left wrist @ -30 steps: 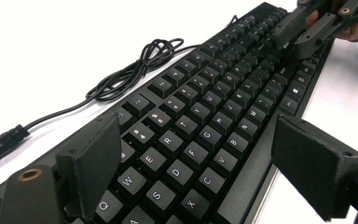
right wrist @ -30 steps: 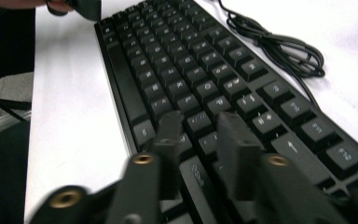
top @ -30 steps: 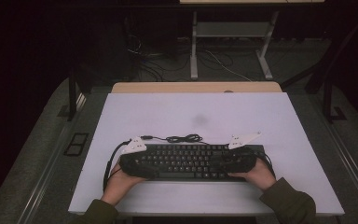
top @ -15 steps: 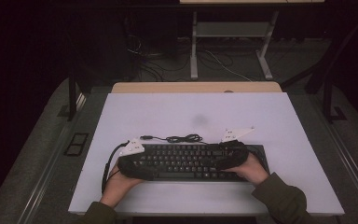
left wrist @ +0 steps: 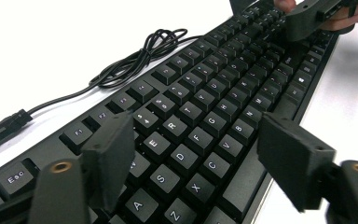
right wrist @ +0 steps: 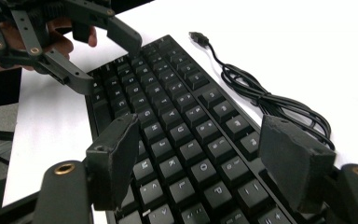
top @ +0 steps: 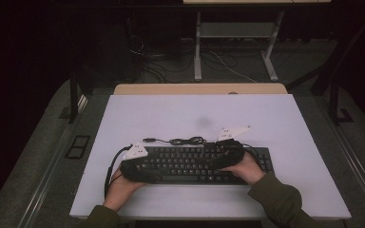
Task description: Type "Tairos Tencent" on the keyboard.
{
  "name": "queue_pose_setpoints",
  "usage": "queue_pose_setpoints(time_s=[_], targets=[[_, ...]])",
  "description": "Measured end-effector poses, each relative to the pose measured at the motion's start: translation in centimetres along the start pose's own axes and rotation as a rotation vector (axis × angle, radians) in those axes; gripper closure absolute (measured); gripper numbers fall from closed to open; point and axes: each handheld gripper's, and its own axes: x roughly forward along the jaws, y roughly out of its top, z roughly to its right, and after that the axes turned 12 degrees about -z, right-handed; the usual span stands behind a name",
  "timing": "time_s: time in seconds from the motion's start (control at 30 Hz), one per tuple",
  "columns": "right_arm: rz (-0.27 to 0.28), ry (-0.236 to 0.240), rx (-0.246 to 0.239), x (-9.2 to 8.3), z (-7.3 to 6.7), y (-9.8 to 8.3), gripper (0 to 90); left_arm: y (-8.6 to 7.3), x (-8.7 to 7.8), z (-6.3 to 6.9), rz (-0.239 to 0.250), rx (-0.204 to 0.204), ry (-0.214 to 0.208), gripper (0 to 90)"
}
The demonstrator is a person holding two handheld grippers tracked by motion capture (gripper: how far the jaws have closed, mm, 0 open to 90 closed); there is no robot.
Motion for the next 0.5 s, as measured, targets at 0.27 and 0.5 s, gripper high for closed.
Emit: queue_pose_setpoints(time_s=[0.27, 0.5], targets=[[0.03, -0.003, 0.008, 0.55, -0.18, 0.32, 25.7, -0.28, -0.34, -0.39, -0.005, -0.01, 0.024, 43.7], [0.035, -0.01, 0.011, 0.74, -0.18, 0.07, 24.2, -0.62, -0.68, -0.85, -0.022, -0.019, 0.056, 60.5]])
